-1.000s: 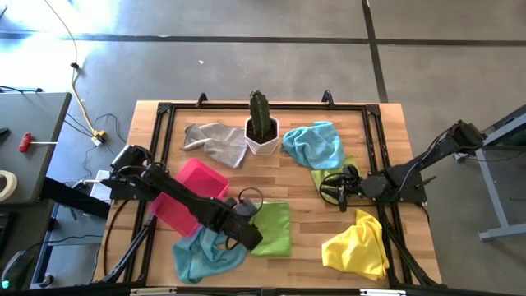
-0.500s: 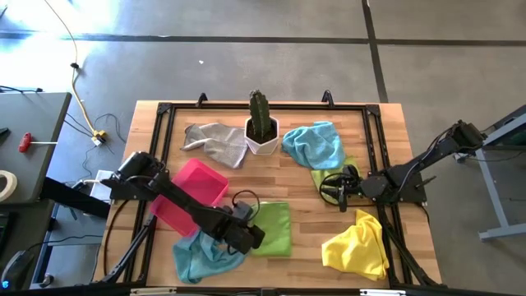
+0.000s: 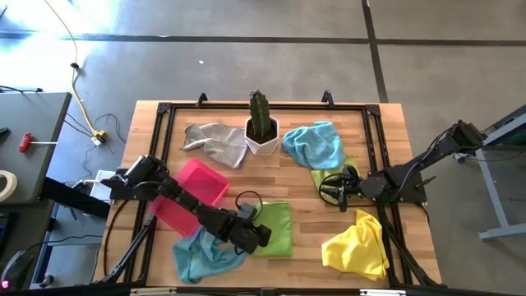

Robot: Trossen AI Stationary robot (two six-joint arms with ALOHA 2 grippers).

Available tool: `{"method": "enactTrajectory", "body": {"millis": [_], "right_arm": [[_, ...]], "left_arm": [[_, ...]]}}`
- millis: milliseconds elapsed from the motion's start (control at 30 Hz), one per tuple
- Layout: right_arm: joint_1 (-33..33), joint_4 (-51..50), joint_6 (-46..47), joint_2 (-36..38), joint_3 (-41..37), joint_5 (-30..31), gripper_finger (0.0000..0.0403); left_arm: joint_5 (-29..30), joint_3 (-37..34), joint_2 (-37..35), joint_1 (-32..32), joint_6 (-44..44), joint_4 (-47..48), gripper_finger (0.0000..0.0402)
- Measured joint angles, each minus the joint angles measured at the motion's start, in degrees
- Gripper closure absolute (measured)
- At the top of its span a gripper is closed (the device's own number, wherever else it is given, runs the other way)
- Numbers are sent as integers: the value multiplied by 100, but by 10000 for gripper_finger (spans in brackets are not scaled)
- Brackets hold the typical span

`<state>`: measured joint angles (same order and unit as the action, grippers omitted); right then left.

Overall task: Fold microfiber towels
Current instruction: Put the green towel in the pink bin

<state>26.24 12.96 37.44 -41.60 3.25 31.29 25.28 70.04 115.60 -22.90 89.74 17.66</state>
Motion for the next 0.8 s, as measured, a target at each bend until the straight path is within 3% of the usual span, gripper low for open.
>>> {"method": "enactTrajectory", "body": {"millis": [200, 500, 800], "right_arm": [[0, -7, 1, 0, 0, 0, 261], [0, -67, 2, 2, 0, 0, 261], [0, -133, 2, 2, 0, 0, 261]], "left_arm": [[21, -2, 136, 57, -573, -399, 86], [156, 15, 441, 133, -947, -913, 128], [284, -1, 460, 142, -1388, -775, 215]]}}
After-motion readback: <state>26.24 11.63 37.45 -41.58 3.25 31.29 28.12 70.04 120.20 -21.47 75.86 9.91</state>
